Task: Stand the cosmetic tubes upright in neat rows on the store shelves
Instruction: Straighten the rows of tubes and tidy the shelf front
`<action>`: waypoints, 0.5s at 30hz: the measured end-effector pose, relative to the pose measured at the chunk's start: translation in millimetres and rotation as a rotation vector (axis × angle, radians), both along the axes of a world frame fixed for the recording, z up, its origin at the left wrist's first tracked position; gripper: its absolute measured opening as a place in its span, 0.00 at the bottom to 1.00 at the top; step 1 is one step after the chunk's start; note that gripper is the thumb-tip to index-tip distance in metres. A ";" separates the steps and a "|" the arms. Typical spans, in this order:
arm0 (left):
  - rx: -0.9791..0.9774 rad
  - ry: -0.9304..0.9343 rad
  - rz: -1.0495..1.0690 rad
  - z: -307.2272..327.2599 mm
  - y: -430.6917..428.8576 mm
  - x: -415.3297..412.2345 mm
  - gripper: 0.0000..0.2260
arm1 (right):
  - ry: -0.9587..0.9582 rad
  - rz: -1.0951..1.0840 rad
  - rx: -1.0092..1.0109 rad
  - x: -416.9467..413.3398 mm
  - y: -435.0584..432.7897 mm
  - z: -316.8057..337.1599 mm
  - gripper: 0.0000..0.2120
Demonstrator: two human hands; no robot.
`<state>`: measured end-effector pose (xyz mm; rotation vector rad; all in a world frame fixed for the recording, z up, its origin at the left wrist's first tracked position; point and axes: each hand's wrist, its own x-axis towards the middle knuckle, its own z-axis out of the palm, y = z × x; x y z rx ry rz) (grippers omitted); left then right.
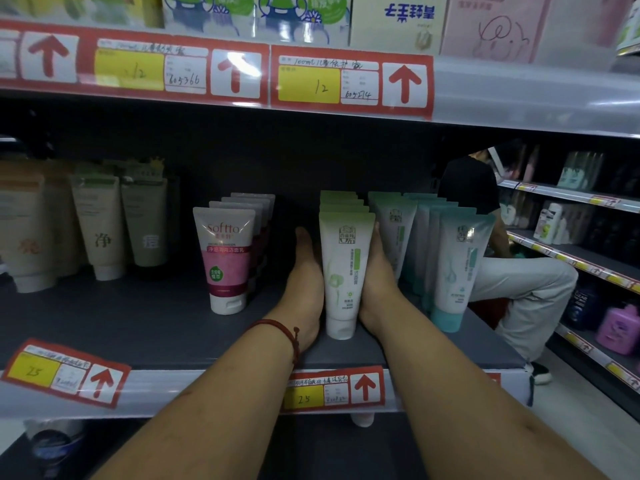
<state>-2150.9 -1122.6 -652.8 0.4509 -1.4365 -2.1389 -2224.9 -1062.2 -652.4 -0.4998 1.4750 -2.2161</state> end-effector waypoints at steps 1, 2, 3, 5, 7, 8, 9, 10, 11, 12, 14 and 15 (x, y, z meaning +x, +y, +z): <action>-0.006 0.002 0.008 0.0 0.3 -0.1 0.26 | -0.001 -0.003 0.002 0.4 0.0 0.2 0.27; -0.013 0.002 0.012 -0.1 0.2 -0.1 0.26 | 0.000 -0.010 -0.003 0.9 -0.2 0.4 0.27; -0.016 0.001 0.015 -0.1 -0.1 -0.2 0.26 | -0.002 -0.013 -0.007 1.0 -0.3 0.4 0.27; -0.026 -0.002 0.018 0.2 -0.6 -0.1 0.27 | -0.015 -0.032 -0.002 3.3 -0.3 1.4 0.27; -0.052 -0.015 0.024 1.0 0.4 2.9 0.28 | -0.025 -0.068 0.008 6.3 -0.2 3.0 0.27; -0.073 -0.034 0.032 1.1 0.5 4.7 0.28 | -0.034 -0.083 0.020 7.2 0.6 3.9 0.28; -0.106 -0.051 0.040 1.7 0.7 7.5 0.29 | -0.047 -0.096 0.037 7.4 1.8 3.8 0.28; -0.146 -0.071 0.060 3.7 0.8 10.7 0.28 | -0.054 -0.110 0.058 8.1 4.1 4.6 0.25; -0.202 -0.100 0.083 5.7 -0.3 13.6 0.28 | -0.044 -0.117 0.095 9.6 7.3 5.2 0.21; -0.260 -0.141 0.102 8.5 -1.4 18.1 0.27 | -0.028 -0.121 0.140 13.3 12.1 6.6 0.16; -0.368 -0.208 0.133 14.6 -5.6 29.3 0.27 | 0.000 -0.146 0.240 22.4 21.5 10.4 0.12; -0.412 -0.232 0.138 16.5 -8.1 35.8 0.26 | 0.012 -0.156 0.294 26.6 26.9 11.3 0.11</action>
